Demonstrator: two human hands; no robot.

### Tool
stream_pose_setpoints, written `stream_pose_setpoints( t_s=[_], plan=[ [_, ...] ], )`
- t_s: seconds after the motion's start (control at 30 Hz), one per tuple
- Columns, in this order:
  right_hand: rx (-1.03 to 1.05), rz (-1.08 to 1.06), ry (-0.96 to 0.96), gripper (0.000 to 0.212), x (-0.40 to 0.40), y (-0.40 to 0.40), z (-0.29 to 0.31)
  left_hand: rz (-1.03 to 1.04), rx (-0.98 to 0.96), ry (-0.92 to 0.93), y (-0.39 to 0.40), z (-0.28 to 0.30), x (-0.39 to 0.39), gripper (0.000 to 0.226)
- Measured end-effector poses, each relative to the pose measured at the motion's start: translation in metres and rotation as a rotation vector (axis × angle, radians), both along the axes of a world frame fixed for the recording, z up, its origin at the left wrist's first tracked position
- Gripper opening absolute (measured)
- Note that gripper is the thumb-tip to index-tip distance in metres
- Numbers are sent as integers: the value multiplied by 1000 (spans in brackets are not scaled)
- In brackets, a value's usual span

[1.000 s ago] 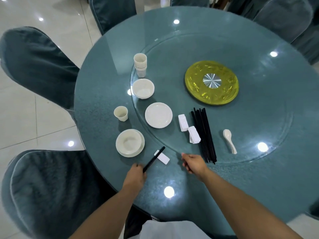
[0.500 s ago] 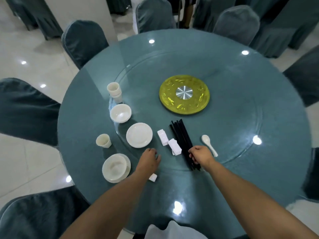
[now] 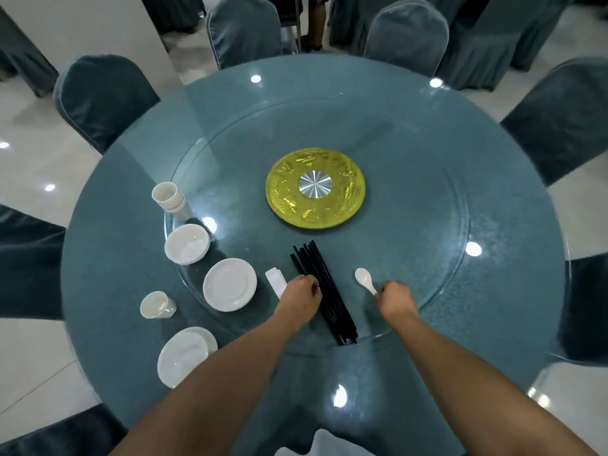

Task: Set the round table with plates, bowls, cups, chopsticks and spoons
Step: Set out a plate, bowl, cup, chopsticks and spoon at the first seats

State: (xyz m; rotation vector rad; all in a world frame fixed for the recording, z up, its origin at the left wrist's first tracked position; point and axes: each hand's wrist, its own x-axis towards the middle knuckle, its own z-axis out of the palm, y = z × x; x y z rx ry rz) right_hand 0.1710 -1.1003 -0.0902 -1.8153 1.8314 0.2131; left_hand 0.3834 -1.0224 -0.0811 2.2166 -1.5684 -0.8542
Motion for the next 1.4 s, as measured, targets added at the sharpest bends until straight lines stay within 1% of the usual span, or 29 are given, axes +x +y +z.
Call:
stream_pose_setpoints(
  t_s=[0.1, 0.33, 0.5, 0.7, 0.9, 1.03, 1.23, 1.4],
  plan=[
    [35, 44, 38, 27, -1, -7, -8, -12, 0, 11, -8, -4, 2, 20],
    [49, 71, 126, 22, 4, -4, -20, -30, 18, 0, -10, -13, 8, 18],
    [30, 75, 122, 22, 7, -8, -22, -30, 5, 13, -11, -13, 13, 19],
    [45, 33, 108, 22, 3, -6, -21, -18, -3, 16, -3, -11, 16, 20],
    [19, -31, -12, 22, 4, -5, -8, 16, -31, 8, 6, -1, 18, 20],
    [-16, -45, -117, 21, 2, 20, 6, 33, -43, 22, 26, 7, 17, 22],
    [-23, -89, -326, 13, 24, 87, 26, 42, -178, 34, 84, 21, 40, 19],
    [94, -121, -383, 11, 61, 177, 20, 113, -104, 30, 160, 13, 72, 19]
  ],
)
